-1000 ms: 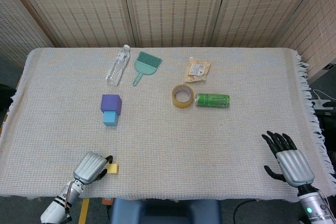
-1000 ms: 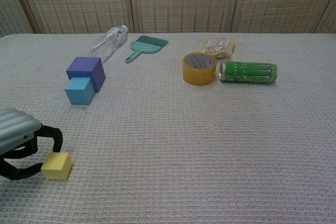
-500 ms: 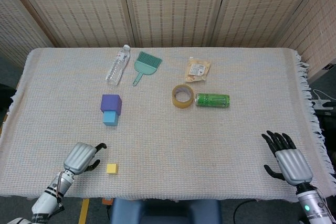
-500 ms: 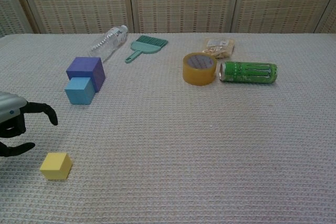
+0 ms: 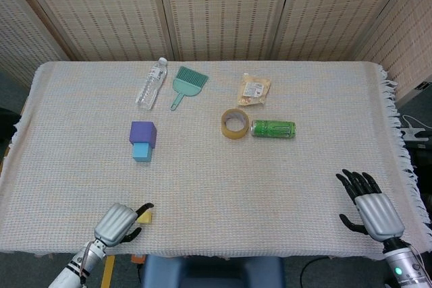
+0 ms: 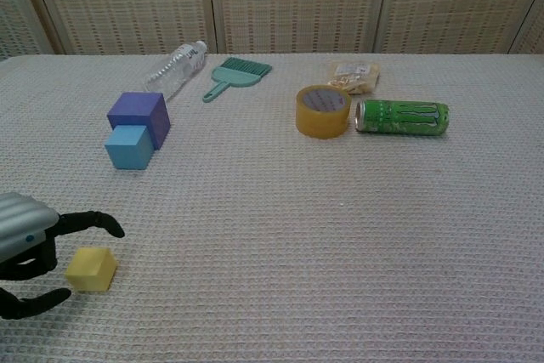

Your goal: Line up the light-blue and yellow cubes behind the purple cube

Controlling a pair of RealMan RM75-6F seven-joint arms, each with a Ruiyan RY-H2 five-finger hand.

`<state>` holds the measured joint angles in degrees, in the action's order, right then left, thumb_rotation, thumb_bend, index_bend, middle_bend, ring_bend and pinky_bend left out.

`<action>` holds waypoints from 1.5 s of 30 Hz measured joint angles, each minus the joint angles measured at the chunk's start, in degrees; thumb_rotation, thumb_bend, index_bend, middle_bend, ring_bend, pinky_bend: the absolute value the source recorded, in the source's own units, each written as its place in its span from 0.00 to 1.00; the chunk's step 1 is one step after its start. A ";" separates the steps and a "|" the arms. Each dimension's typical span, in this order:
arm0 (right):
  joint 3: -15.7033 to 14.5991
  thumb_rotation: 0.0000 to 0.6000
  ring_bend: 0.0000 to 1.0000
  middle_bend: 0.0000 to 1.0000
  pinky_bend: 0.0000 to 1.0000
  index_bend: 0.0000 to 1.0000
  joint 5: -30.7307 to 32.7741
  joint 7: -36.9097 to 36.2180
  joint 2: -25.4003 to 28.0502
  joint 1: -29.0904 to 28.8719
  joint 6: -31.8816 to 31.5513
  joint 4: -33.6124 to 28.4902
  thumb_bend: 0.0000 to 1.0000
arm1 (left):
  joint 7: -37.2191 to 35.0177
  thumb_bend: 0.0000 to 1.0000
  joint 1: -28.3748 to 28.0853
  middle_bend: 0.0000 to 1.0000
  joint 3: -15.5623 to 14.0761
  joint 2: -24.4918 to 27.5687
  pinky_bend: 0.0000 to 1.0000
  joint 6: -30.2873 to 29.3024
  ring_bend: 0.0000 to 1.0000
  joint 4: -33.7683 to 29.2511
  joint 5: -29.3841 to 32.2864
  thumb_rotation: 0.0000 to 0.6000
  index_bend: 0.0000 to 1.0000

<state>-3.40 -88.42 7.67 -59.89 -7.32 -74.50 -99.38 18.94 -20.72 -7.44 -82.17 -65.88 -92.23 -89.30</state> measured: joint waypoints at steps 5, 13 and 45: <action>-0.05 0.88 0.00 0.00 0.00 0.00 -0.32 -0.75 0.43 0.31 -0.63 0.09 0.07 | 1.45 0.37 0.01 1.00 0.74 -2.61 1.00 0.83 1.00 2.09 0.77 1.00 0.26; 0.13 0.87 0.00 0.00 0.00 0.00 -0.08 -0.72 0.36 0.26 -0.47 0.20 0.07 | 2.21 0.37 0.16 1.00 1.67 -4.12 1.00 0.65 1.00 3.69 1.37 1.00 0.33; 0.55 0.87 0.00 0.00 0.00 0.00 1.33 1.03 -0.42 0.09 0.37 0.25 0.07 | -2.16 0.36 -0.78 1.00 5.07 -2.71 1.00 -2.07 1.00 6.88 0.13 1.00 0.47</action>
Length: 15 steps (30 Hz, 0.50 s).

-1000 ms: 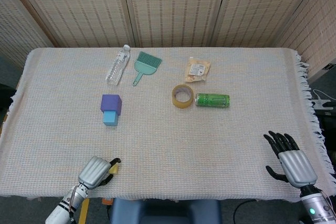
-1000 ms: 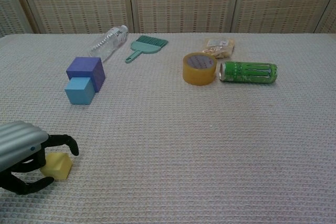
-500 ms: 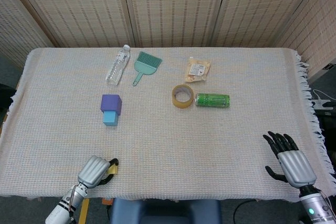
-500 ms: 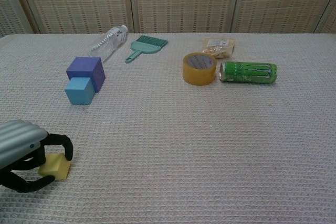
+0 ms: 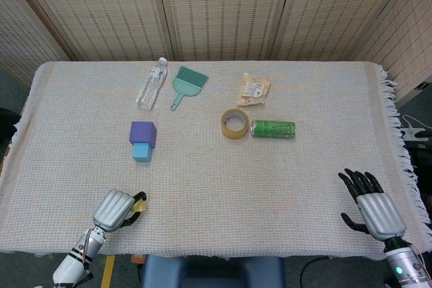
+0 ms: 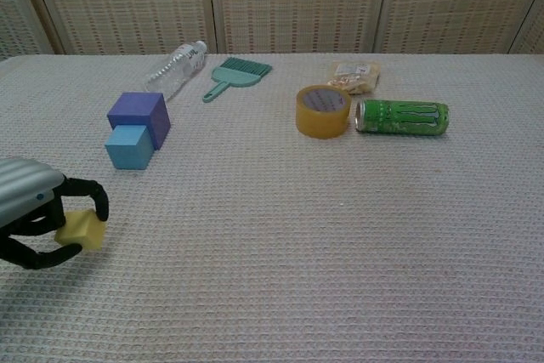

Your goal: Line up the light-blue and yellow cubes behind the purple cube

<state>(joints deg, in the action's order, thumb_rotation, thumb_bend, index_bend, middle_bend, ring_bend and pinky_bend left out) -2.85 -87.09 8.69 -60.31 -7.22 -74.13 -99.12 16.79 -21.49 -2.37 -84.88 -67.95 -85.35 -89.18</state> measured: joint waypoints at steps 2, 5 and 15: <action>0.12 0.87 0.00 0.00 0.00 0.00 0.41 0.40 -0.19 -0.07 0.22 0.06 0.07 | -0.64 0.36 -0.87 1.00 1.22 0.13 1.00 0.35 1.00 0.89 0.47 1.00 0.47; 0.28 0.87 0.00 0.00 0.00 0.00 1.13 1.22 -0.56 -0.19 0.65 0.09 0.07 | -1.20 0.36 -2.48 1.00 2.80 0.07 1.00 2.14 1.00 2.78 1.64 1.00 0.47; 1.44 0.87 0.00 0.00 0.00 0.00 4.70 3.94 -1.91 -0.82 2.08 0.32 0.07 | -3.52 0.36 -8.33 1.00 6.23 -2.12 1.00 8.71 1.00 9.43 4.63 1.00 0.46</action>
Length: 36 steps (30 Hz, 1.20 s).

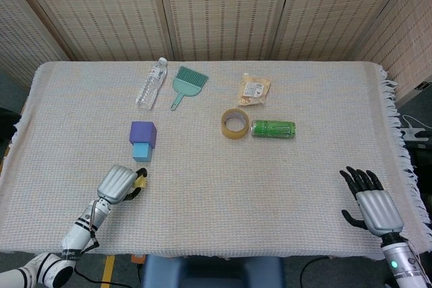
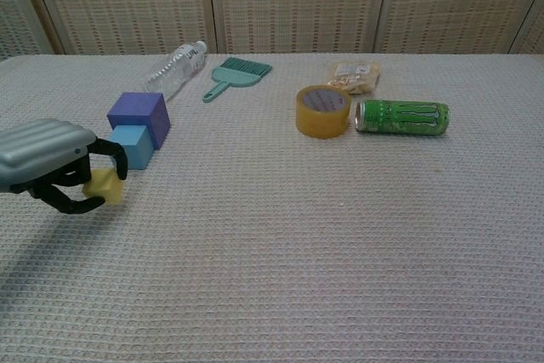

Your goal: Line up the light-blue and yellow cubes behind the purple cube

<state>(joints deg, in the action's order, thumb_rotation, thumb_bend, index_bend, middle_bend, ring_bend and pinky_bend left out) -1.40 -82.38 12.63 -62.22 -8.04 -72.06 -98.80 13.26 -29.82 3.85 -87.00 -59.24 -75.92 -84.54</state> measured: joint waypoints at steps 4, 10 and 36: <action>0.28 0.87 0.00 0.00 0.00 0.00 0.95 0.53 -0.30 -0.29 0.56 0.14 0.07 | -0.85 0.36 -1.48 1.00 0.78 -0.81 1.00 1.07 1.00 1.37 0.60 1.00 0.46; 0.51 0.87 0.00 0.00 0.00 0.00 1.56 0.78 -0.39 -0.39 0.54 0.24 0.07 | -1.19 0.36 -3.19 1.00 1.34 -2.37 1.00 2.29 1.00 3.73 1.38 1.00 0.46; 0.36 0.88 0.00 0.00 0.00 0.00 2.15 1.75 -0.42 -0.22 0.11 0.02 0.07 | -2.97 0.38 -6.72 1.00 0.40 -4.91 1.00 4.42 1.00 11.30 2.14 1.00 0.44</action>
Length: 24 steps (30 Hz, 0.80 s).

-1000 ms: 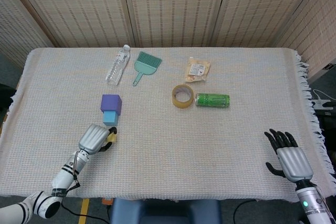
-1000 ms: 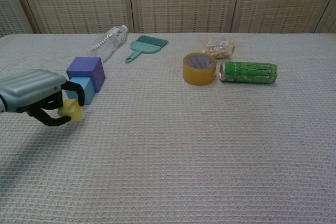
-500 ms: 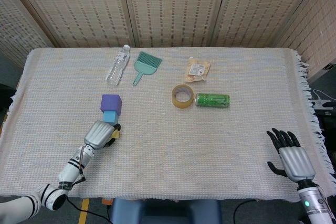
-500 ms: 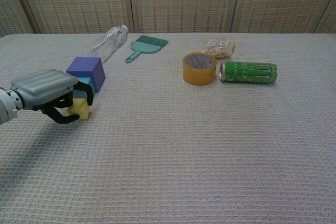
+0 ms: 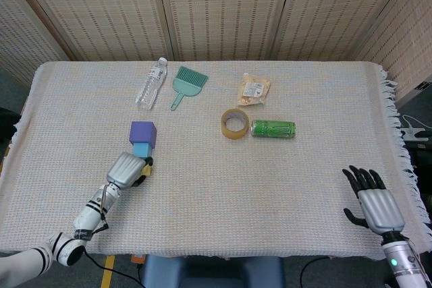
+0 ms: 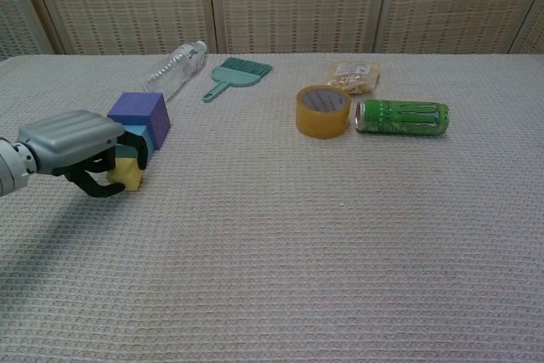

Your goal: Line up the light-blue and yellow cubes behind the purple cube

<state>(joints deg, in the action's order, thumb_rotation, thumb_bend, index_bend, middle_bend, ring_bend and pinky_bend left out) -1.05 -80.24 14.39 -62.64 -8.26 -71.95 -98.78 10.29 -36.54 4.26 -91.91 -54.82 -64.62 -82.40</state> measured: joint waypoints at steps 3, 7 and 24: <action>0.00 0.87 0.00 0.00 0.00 0.00 0.28 0.68 -0.20 -0.08 0.14 -0.04 0.07 | -0.78 0.37 -0.11 1.00 -0.18 0.16 1.00 0.17 1.00 0.33 0.06 1.00 0.42; 0.01 0.87 0.00 0.00 0.00 0.00 0.57 1.08 -0.43 -0.21 0.37 -0.13 0.07 | -1.65 0.37 -0.29 1.00 -0.75 0.44 1.00 0.75 1.00 0.60 0.05 1.00 0.40; -0.14 0.87 0.00 0.00 0.00 0.00 0.79 1.52 -0.16 -0.27 0.37 -0.67 0.07 | -0.82 0.38 0.11 1.00 -1.72 1.66 1.00 -1.17 1.00 -1.65 -0.58 1.00 0.36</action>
<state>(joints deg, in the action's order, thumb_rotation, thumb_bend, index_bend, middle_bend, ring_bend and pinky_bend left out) -1.19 -79.45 15.91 -62.80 -8.53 -71.58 -99.45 9.47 -36.43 2.54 -90.25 -55.99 -66.27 -82.98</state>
